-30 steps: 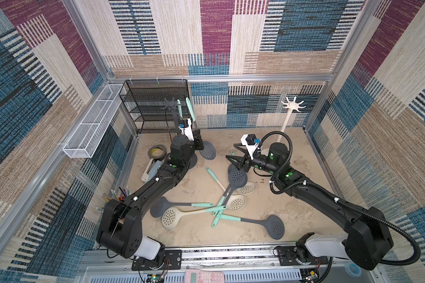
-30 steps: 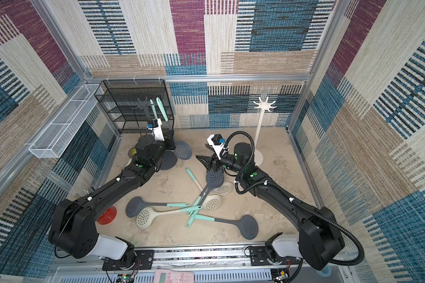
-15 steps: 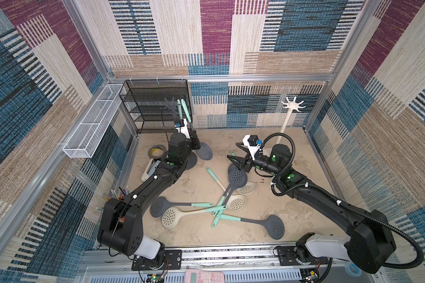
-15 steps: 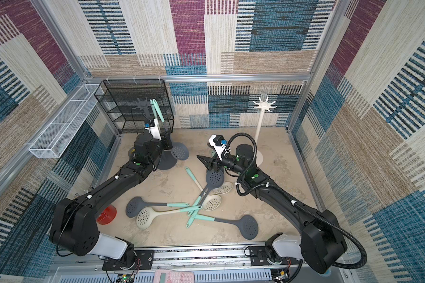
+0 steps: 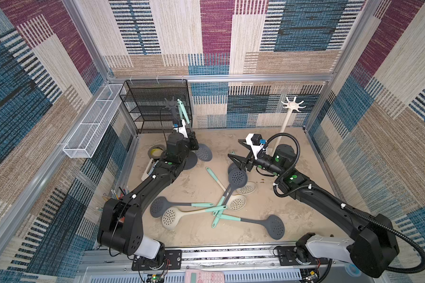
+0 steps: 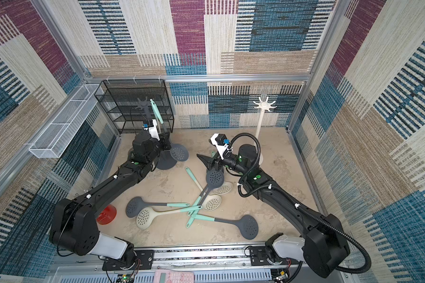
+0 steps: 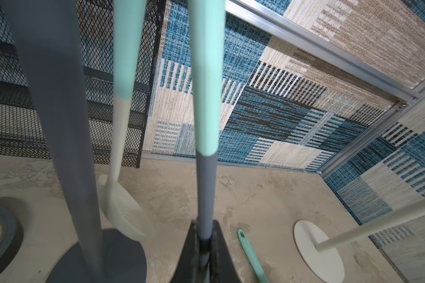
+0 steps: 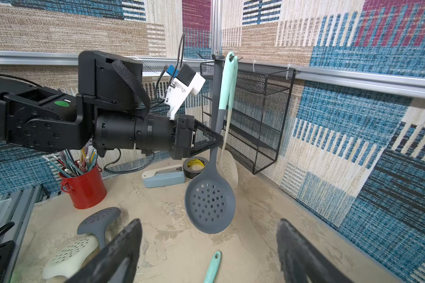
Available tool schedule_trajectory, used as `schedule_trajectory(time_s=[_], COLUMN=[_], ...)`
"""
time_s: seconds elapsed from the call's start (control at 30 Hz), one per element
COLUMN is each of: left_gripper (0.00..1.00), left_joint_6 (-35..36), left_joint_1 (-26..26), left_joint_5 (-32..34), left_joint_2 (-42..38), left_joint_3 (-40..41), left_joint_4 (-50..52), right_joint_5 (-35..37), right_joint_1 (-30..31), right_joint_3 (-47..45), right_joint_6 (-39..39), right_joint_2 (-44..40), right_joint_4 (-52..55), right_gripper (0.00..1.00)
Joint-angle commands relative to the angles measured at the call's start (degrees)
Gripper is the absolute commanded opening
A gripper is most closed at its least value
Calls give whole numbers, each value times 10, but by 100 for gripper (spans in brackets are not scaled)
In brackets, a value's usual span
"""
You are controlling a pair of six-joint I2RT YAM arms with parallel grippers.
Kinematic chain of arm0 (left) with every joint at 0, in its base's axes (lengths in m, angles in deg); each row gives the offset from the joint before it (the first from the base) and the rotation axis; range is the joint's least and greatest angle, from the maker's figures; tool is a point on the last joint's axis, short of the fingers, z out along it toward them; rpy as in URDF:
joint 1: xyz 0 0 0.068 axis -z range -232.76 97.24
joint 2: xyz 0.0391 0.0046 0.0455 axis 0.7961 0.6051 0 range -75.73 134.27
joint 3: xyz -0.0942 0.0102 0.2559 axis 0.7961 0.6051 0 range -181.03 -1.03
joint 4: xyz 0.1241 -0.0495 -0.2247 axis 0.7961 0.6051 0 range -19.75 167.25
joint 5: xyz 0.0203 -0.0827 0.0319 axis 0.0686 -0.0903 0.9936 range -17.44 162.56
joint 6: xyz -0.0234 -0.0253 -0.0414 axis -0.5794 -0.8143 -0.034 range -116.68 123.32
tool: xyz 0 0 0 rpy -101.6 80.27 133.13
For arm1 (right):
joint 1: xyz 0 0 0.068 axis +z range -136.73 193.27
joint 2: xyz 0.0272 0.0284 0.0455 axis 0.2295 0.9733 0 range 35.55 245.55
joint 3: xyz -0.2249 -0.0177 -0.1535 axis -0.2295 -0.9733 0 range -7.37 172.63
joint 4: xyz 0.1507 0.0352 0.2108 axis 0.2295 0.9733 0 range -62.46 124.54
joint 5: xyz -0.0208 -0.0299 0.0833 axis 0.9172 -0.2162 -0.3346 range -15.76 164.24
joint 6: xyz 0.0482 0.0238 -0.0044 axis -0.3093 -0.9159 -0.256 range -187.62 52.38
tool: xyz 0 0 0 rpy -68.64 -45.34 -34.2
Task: Hang the skimmer on the kitchen utensil rack
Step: Hang the skimmer on the rack.
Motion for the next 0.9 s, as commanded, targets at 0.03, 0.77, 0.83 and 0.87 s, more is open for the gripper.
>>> schedule_trajectory(time_s=[0.03,0.77,0.83,0.87], left_gripper=[0,8,12,14], left_joint_6=[-17,-61,-58,-56], left_joint_1=[-2,-16,-18,-19], left_joint_5=[-10,41,39,38], left_joint_2=[-4,-5,-9,-13], left_joint_3=[-5,-26,-31,-30], left_joint_4=[10,111,125,129], right_joint_5=[4,47,55,59], right_joint_1=[1,1,1,1], right_joint_3=[6,24,32,34], right_joint_6=[1,-49,-60,-65], right_joint_2=[-5,48,59,64], right_joint_4=[-20,18,33,43], right_gripper=[88,93,94,94])
